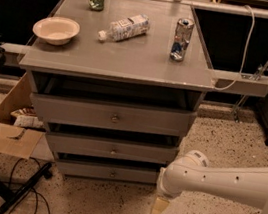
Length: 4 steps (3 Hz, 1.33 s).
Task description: Open bottom drawer
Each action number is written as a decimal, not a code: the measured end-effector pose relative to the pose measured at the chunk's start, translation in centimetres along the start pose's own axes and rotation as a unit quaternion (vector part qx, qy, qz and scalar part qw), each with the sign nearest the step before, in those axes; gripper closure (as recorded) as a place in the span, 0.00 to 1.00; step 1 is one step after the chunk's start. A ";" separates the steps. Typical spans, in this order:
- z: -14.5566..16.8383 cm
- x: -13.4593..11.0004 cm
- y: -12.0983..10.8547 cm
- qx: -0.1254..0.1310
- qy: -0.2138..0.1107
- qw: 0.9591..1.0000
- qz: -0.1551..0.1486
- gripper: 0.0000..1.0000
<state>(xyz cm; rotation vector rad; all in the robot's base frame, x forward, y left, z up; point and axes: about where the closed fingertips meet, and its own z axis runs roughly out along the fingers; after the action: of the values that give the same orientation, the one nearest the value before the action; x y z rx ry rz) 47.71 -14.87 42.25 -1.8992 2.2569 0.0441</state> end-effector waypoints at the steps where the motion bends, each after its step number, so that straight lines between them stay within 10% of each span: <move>1: 2.3 -0.4 -0.4 0.008 0.002 1.000 -0.004 0.00; 4: 19.8 -2.3 -6.6 0.048 -0.010 0.998 -0.030 0.00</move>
Offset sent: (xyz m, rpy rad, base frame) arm 0.0739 0.0558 -0.1904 -0.0295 -0.1457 0.1040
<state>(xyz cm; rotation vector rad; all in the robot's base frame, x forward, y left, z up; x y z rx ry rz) 57.06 -10.96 23.90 -1.9080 2.1467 -0.0522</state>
